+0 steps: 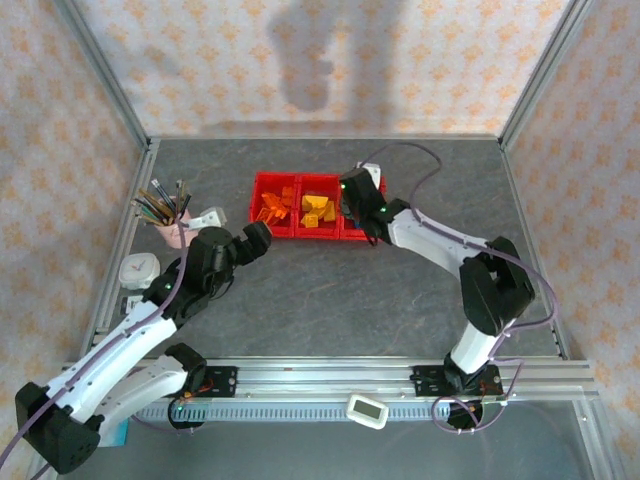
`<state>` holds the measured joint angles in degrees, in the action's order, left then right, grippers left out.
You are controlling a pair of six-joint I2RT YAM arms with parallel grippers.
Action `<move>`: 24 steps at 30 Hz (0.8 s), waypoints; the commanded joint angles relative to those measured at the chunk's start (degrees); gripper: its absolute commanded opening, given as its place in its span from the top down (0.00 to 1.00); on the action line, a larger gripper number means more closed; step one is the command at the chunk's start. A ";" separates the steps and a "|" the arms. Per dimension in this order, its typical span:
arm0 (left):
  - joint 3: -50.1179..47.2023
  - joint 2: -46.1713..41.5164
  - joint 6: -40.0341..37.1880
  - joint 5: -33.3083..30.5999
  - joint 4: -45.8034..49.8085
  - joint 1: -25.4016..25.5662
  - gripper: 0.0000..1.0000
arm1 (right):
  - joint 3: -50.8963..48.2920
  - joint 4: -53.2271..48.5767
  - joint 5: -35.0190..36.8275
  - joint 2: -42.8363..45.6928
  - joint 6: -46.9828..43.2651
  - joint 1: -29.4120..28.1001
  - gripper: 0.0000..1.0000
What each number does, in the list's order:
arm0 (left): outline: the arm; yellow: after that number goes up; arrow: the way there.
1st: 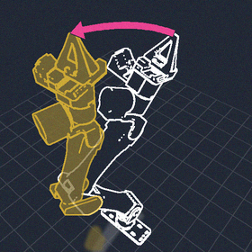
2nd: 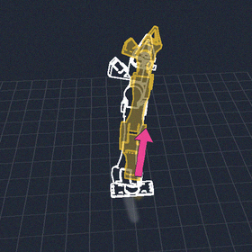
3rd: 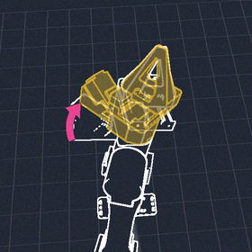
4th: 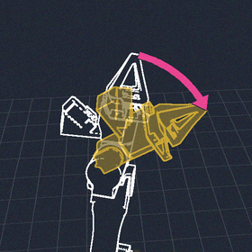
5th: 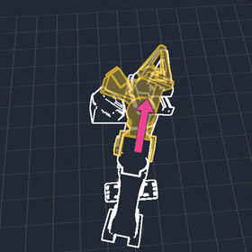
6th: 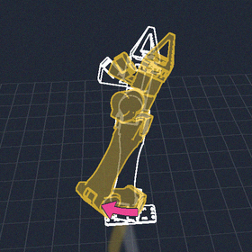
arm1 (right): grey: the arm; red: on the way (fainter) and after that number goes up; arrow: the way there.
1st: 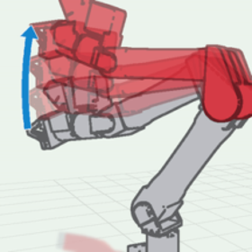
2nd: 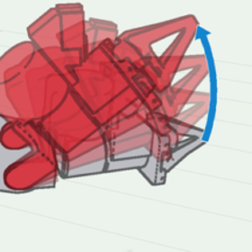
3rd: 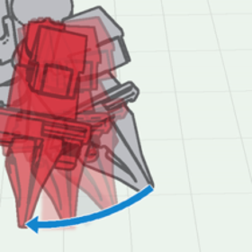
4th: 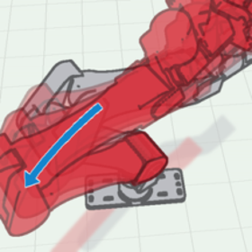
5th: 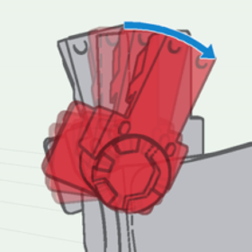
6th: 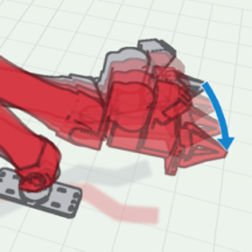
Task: Sort the legos into containers by color
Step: Place the lego in the container, then reset both arms
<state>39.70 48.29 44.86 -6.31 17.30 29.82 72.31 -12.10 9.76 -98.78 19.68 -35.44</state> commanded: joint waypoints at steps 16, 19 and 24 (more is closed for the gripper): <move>-2.41 5.41 -5.36 -2.68 -12.07 -7.16 0.01 | 9.84 -1.89 1.46 -2.44 -4.34 5.50 0.14; -2.70 6.23 -7.97 -7.27 -13.51 -10.61 0.01 | 3.00 -0.41 7.46 4.81 -2.45 7.30 0.00; -6.50 9.04 -16.83 -16.75 -22.88 -18.64 0.01 | -18.25 11.78 20.61 18.44 -1.87 15.81 0.00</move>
<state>35.66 55.83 35.14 -15.09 1.76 14.72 63.07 -6.74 18.79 -84.12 17.39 -23.99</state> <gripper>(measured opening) 0.992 0.997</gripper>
